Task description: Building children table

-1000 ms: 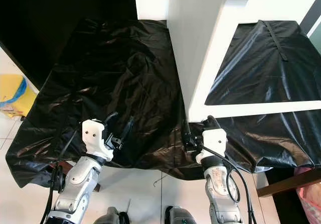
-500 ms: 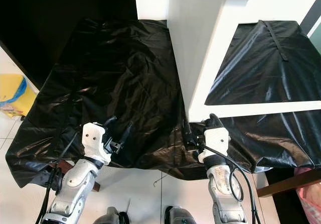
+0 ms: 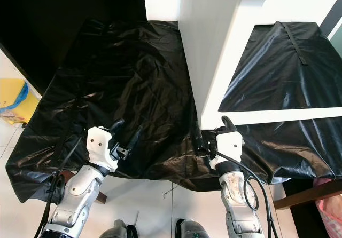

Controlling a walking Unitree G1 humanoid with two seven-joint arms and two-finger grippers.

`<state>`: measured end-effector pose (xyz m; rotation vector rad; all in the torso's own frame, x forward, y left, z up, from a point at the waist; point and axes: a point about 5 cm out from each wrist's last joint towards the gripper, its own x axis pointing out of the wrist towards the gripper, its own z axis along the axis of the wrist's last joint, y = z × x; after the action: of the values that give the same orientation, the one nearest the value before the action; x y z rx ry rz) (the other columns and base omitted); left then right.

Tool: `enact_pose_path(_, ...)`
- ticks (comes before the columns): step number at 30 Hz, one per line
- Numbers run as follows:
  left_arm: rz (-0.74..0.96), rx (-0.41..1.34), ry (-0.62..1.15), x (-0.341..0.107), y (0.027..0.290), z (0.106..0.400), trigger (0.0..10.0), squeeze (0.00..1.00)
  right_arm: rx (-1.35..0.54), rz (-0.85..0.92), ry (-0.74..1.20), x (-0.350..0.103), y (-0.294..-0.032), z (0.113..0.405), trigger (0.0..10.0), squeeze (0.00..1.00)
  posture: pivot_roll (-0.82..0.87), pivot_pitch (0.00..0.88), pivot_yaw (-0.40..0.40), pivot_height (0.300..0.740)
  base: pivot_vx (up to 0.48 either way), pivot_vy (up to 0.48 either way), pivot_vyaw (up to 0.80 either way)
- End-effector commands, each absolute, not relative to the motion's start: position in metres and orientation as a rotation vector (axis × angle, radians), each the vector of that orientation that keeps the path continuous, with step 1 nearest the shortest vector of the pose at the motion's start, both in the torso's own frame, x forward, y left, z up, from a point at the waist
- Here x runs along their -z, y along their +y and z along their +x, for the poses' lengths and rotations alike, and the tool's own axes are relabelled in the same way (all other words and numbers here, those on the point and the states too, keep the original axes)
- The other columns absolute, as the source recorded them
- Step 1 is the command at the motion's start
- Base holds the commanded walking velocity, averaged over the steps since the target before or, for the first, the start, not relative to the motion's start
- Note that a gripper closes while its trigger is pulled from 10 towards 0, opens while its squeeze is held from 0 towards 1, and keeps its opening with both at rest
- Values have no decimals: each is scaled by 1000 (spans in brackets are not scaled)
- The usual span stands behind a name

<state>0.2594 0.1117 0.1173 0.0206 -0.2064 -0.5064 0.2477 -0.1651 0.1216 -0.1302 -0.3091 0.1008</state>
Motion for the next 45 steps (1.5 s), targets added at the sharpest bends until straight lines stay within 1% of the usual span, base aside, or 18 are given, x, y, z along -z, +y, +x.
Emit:
enact_pose_path(1,40,574,-184,-113,108,255,10000,0,-96,-135,-279,-117,-165,246,10000,0,-72,140,25,740,0,0,0)
enact_pose_path(9,42,572,-183,-114,107,256,10000,0,-100,-142,-281,-117,-164,247,10000,0,-71,138,25,740,0,0,0)
enact_pose_path(14,36,583,-246,-133,102,262,10000,0,-138,-163,-341,-133,-158,250,10000,0,-68,130,26,740,0,0,0)
enact_pose_path(18,105,698,-266,-139,94,261,10000,0,-312,-295,-386,-136,-147,248,10000,0,-68,128,28,740,0,0,0)
enact_pose_path(19,124,729,-265,-138,92,263,10000,0,-359,-325,-388,-135,-145,249,4667,0,-71,126,29,740,0,0,0)
enact_pose_path(20,143,752,-271,-138,91,266,10000,0,-392,-343,-393,-134,-145,251,4471,0,-72,125,29,740,0,0,0)
enact_pose_path(21,157,783,-283,-141,89,268,8196,0,-419,-356,-406,-136,-144,254,0,0,-75,123,31,740,0,0,0)
enact_pose_path(22,157,783,-283,-141,89,268,8196,0,-419,-356,-406,-136,-144,254,0,0,-75,123,31,740,0,0,0)
enact_pose_path(23,155,799,-302,-147,87,272,4431,0,-433,-369,-428,-142,-144,259,0,0,-78,121,31,740,0,0,0)
enact_pose_path(24,150,805,-315,-152,85,275,1804,0,-436,-375,-444,-146,-145,263,0,0,-78,121,31,740,0,0,0)
enact_pose_path(25,149,818,-332,-157,84,276,0,0,-434,-375,-462,-152,-145,266,0,0,-75,121,33,740,0,0,0)
enact_pose_path(29,150,830,-363,-166,83,277,0,0,-428,-369,-495,-162,-144,270,0,0,-74,120,35,740,0,0,0)
enact_pose_path(32,108,798,-468,-199,85,274,0,0,-399,-329,-587,-189,-139,268,0,0,-75,131,45,740,0,0,0)
enact_pose_path(37,71,762,-537,-221,87,274,0,0,-373,-292,-644,-205,-136,267,0,0,-76,130,46,740,0,0,0)
enact_pose_path(40,59,721,-617,-245,91,277,0,0,-341,-259,-703,-221,-133,270,0,0,-71,131,46,740,0,0,0)
enact_pose_path(45,56,713,-625,-247,95,275,0,0,-340,-227,-700,-221,-129,269,0,0,-67,127,45,740,0,0,0)
